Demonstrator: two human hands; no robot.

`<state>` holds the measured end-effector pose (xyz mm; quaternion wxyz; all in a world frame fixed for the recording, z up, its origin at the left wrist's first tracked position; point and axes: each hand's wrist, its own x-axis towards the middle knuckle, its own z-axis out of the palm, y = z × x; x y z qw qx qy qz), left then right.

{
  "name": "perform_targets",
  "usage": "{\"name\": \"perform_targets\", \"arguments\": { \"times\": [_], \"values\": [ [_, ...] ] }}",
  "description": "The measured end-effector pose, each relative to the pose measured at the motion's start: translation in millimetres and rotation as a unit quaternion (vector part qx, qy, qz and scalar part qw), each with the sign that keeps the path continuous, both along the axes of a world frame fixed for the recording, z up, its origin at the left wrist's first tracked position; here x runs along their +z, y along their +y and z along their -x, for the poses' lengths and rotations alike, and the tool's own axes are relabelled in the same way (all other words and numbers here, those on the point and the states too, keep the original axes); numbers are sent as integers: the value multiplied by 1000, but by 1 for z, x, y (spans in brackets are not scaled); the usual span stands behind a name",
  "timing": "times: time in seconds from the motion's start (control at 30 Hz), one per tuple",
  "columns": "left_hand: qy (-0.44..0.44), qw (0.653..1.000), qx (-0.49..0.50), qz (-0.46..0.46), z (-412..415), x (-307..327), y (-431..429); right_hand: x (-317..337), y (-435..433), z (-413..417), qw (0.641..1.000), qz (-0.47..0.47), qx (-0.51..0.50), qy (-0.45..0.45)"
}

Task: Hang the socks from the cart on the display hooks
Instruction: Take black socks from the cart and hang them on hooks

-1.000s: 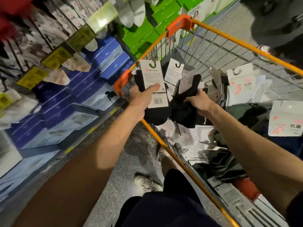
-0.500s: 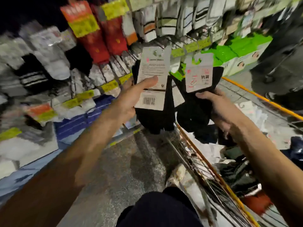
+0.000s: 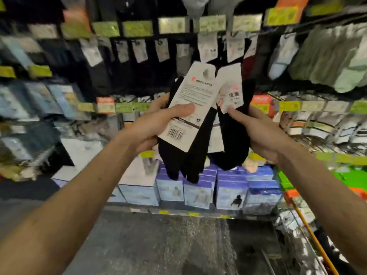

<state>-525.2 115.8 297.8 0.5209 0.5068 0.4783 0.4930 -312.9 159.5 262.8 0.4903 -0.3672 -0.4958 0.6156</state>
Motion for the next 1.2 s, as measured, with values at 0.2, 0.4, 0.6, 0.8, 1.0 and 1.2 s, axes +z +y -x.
{"name": "perform_targets", "arguments": {
  "times": [0.2, 0.4, 0.6, 0.8, 1.0, 1.2],
  "values": [
    [-5, 999, 42, -34, 93, 28, -27, 34, 13, 77, 997, -58, 41, -33],
    [-3, 995, 83, -51, 135, 41, -22, 53, 13, 143, 989, -70, 120, -47],
    [-5, 987, 134, -85, 174, 48, 1, 70, 29, 193, 977, -55, 204, -33],
    [9, 966, 225, -125, 210, 41, 39, 63, 67, 247, 969, -88, 229, -23],
    [242, 890, 322, -215, 252, 22, 85, 53, 105, 291, 979, -51, 196, 18],
    [315, 898, 253, -173, 264, 10, 106, 51, 119, 326, 988, -120, 95, -14]
  ]
}}
